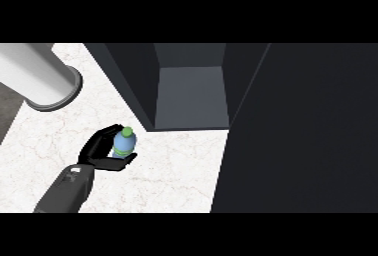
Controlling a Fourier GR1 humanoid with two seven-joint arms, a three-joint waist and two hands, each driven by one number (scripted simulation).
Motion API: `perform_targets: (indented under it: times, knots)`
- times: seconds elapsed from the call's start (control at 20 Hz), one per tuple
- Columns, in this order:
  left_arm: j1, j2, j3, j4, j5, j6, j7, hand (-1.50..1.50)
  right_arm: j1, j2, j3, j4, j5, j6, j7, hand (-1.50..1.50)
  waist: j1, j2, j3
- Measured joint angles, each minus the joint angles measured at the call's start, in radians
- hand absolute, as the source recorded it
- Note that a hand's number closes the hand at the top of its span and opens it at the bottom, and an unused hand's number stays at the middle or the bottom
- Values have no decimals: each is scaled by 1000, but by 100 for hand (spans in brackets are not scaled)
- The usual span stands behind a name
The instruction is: Pick up the bottled water, place it into the cabinet and close the cabinet
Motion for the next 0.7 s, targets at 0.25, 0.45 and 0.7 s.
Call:
perform_targets:
  times: [0.25,0.45,0.7]
  knots:
    - [28,-48,-24,-49,-37,160,-88,150,9,-7,3,6,-1,-17,-1,-150,9,-3,1]
    - [58,-103,8,-87,-19,311,-125,150,9,-14,-5,3,-2,-28,-2,-150,17,-6,2]
    - [63,-155,20,-139,10,394,-160,150,20,-25,3,-5,-3,-36,1,-150,19,-7,2]
